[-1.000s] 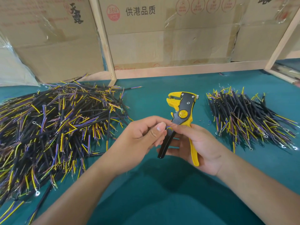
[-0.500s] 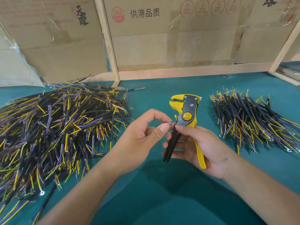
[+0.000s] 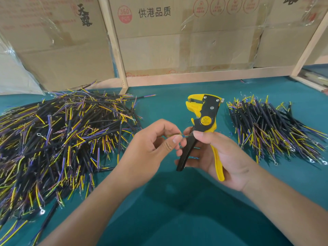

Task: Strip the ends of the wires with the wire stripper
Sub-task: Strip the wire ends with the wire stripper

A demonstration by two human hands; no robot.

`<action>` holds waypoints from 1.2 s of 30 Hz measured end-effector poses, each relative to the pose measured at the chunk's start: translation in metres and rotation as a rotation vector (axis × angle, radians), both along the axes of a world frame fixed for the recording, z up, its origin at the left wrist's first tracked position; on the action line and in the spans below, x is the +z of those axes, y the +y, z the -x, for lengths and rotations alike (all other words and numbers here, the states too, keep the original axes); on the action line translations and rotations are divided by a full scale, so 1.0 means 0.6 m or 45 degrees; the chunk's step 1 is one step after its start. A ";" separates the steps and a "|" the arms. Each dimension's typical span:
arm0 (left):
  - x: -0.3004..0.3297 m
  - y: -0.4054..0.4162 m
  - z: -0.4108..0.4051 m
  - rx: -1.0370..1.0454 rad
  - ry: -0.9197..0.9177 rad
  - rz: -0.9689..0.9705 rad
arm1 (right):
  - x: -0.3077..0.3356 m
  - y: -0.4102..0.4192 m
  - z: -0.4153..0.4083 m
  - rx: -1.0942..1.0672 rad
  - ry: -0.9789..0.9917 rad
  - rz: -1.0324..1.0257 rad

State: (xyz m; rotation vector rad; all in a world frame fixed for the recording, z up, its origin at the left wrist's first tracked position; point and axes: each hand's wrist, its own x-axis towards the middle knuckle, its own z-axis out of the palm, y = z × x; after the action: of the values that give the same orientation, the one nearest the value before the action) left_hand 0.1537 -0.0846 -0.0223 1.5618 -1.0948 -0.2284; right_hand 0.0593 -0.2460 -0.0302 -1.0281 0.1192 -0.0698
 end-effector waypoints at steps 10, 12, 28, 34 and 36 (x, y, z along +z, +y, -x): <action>-0.001 0.001 -0.003 0.002 -0.026 -0.017 | 0.001 0.000 0.002 0.009 -0.005 0.008; 0.000 0.001 -0.002 0.015 -0.030 -0.023 | 0.000 -0.001 0.001 0.010 0.000 0.002; 0.004 0.001 0.005 -0.097 0.163 0.109 | -0.005 0.000 0.001 -0.034 0.034 0.019; -0.001 0.004 -0.001 -0.051 0.250 0.083 | -0.005 0.002 0.001 -0.057 0.044 0.056; -0.003 0.006 -0.007 -0.030 0.310 0.102 | -0.003 0.000 0.003 -0.029 0.032 0.020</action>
State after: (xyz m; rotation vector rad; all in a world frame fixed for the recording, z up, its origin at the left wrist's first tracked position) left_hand 0.1577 -0.0812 -0.0240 1.4098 -0.9207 -0.3763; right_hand 0.0577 -0.2462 -0.0319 -1.0440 0.1532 -0.0787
